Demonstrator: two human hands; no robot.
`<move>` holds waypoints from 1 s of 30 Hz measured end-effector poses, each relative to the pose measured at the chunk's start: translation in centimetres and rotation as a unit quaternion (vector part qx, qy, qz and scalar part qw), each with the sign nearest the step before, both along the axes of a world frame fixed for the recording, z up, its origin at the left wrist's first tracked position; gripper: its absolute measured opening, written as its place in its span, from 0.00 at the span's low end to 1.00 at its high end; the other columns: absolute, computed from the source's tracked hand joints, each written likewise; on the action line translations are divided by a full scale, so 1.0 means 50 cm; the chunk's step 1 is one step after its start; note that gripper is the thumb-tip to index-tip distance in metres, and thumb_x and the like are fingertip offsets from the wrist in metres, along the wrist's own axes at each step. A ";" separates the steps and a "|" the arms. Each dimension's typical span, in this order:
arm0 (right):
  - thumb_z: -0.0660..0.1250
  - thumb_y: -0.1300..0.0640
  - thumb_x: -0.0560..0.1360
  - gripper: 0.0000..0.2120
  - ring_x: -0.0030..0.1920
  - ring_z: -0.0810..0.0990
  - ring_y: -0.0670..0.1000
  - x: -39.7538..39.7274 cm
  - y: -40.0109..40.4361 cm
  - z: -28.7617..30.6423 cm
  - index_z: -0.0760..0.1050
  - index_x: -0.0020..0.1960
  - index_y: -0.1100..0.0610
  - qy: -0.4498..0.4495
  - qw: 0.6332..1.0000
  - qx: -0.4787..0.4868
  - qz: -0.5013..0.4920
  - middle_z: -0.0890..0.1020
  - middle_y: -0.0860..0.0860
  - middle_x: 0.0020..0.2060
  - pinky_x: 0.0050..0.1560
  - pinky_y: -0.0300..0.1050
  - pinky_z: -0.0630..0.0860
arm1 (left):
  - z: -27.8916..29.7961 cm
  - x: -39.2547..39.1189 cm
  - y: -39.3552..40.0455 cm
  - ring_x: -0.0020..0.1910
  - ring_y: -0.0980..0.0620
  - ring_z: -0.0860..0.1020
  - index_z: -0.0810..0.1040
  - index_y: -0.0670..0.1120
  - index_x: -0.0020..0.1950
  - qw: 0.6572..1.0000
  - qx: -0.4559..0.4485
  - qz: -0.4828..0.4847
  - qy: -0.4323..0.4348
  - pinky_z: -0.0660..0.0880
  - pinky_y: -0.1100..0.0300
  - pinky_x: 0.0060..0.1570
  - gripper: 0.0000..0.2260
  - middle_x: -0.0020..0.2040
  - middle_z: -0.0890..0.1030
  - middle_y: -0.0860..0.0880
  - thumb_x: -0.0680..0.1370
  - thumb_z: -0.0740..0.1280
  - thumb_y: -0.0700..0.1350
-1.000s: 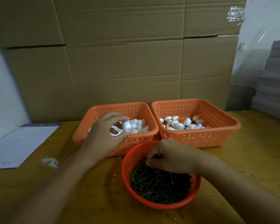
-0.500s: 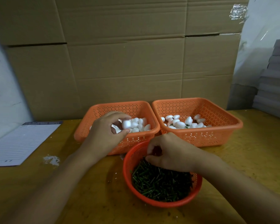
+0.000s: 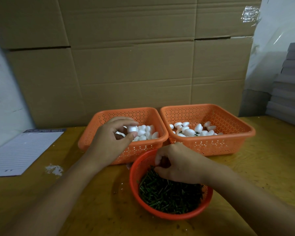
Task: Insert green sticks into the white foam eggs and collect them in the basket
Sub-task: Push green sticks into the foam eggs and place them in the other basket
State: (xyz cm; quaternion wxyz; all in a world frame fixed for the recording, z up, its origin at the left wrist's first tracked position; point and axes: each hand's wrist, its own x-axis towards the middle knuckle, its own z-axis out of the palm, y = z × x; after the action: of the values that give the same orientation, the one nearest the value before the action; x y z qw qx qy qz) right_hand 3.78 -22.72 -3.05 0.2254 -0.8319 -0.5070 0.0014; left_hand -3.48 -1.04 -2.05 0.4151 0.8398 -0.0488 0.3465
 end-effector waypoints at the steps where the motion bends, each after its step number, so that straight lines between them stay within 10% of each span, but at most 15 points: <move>1: 0.72 0.51 0.73 0.05 0.42 0.79 0.40 0.000 0.001 -0.001 0.81 0.49 0.48 0.000 1.000 -0.003 0.002 0.82 0.41 0.42 0.44 0.32 0.74 | 0.001 -0.001 0.000 0.47 0.57 0.81 0.79 0.63 0.56 1.000 -0.007 -0.003 0.005 0.78 0.67 0.43 0.20 0.56 0.81 0.60 0.74 0.75 0.38; 21: 0.71 0.51 0.74 0.08 0.47 0.80 0.46 -0.006 0.009 -0.017 0.81 0.51 0.50 -0.022 0.999 -0.041 0.012 0.83 0.46 0.47 0.50 0.43 0.76 | 0.011 -0.009 -0.016 0.52 0.56 0.81 0.83 0.57 0.49 0.998 0.045 -0.038 -0.028 0.77 0.63 0.46 0.20 0.51 0.83 0.60 0.70 0.77 0.32; 30: 0.71 0.51 0.74 0.08 0.47 0.80 0.46 -0.009 0.007 -0.014 0.81 0.52 0.51 -0.014 0.999 -0.043 0.013 0.83 0.46 0.48 0.51 0.43 0.77 | 0.021 -0.009 -0.022 0.43 0.53 0.83 0.82 0.53 0.60 0.957 -0.243 -0.141 0.072 0.80 0.60 0.43 0.15 0.48 0.85 0.49 0.73 0.72 0.51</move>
State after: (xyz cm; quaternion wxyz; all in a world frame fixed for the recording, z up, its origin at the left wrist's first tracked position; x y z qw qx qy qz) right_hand 3.34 -22.35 -3.75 0.1819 -0.8341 -0.5206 0.0149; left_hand -3.91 -2.16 -1.00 0.6539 0.7208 -0.0505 0.2245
